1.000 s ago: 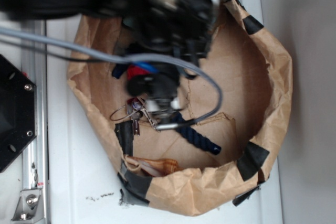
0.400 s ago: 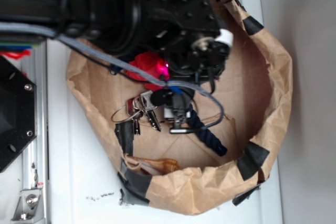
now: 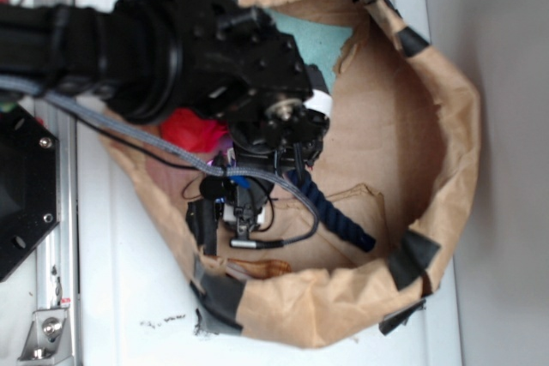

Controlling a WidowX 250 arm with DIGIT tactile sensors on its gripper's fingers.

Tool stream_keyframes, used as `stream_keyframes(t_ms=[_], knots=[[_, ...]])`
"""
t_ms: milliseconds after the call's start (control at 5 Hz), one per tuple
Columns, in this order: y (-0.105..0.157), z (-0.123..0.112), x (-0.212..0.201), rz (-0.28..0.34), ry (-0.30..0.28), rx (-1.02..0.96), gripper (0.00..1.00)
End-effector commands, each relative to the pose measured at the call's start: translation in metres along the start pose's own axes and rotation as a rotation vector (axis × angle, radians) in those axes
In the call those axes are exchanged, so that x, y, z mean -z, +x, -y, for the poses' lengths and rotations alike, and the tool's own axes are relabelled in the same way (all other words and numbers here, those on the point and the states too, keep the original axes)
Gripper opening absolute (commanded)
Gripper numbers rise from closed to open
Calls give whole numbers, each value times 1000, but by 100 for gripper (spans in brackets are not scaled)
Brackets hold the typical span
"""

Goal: Grab the silver keys.

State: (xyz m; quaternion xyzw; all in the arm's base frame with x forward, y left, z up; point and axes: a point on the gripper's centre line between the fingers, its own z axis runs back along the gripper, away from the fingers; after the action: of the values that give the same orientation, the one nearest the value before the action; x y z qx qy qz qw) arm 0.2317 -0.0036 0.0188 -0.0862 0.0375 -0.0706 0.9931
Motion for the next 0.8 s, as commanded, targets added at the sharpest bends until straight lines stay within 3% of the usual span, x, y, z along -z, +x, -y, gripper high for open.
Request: stream_keyframes(t_ms=[0, 400, 600], knots=[[2, 5, -16, 51, -5, -23, 100], [1, 7, -11, 49, 6, -25, 100], [2, 6, -9, 55, -9, -44, 0]])
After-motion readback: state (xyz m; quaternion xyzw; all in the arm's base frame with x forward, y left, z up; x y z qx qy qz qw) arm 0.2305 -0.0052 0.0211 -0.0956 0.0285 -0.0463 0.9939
